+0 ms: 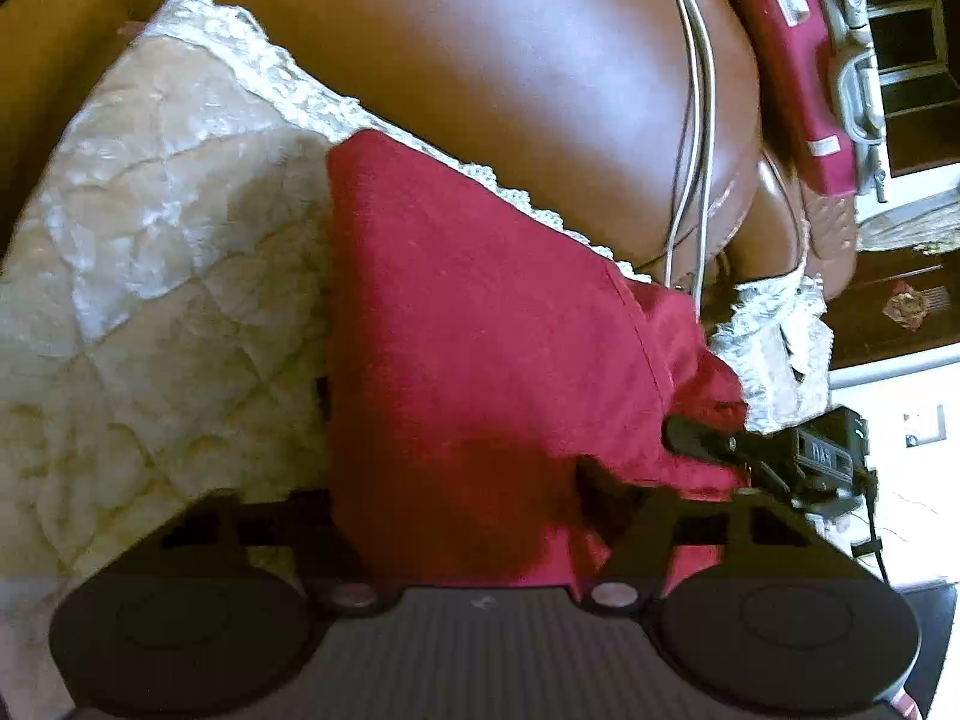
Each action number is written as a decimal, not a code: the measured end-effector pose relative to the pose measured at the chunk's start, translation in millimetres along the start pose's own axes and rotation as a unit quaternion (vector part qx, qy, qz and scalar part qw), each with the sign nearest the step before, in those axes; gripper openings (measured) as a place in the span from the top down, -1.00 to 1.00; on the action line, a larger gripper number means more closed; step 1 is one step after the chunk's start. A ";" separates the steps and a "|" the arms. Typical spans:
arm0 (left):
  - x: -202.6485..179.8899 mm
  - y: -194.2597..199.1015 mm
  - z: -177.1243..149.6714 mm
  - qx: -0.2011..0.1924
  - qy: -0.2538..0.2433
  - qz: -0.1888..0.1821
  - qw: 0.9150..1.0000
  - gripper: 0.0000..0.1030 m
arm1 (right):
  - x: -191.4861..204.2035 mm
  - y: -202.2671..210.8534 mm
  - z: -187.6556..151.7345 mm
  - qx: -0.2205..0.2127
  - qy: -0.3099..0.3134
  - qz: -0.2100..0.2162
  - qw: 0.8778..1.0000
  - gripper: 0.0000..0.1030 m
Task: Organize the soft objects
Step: 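Carry the lifted clothes stack with both grippers toward the suitcase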
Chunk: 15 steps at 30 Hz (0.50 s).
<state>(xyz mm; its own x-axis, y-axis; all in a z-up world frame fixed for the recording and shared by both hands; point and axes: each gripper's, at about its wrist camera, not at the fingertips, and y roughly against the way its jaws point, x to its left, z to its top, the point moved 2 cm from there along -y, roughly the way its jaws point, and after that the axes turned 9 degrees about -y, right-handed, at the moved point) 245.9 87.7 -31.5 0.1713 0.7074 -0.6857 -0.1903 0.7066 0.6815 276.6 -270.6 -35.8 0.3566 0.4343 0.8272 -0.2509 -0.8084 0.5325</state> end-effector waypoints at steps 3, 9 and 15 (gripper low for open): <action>-13.6 2.6 -2.5 -0.010 -0.019 0.030 0.999 0.09 | 12.8 0.8 -13.9 -0.023 0.054 -0.034 0.998 -0.15; -51.6 6.8 -12.9 -0.034 -0.072 0.096 0.992 0.23 | 37.4 12.5 -39.8 -0.067 0.123 -0.091 0.986 -0.10; -86.3 6.6 -30.1 -0.051 -0.090 0.114 0.988 0.25 | 48.6 37.2 -73.9 -0.103 0.165 -0.114 0.974 -0.08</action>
<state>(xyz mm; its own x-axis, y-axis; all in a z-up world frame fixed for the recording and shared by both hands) 200.8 30.9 24.5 0.2805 0.8456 -0.4542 -0.3380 0.5299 0.7778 218.1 -250.3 37.4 0.1236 0.7244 0.6782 -0.3861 -0.5945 0.7054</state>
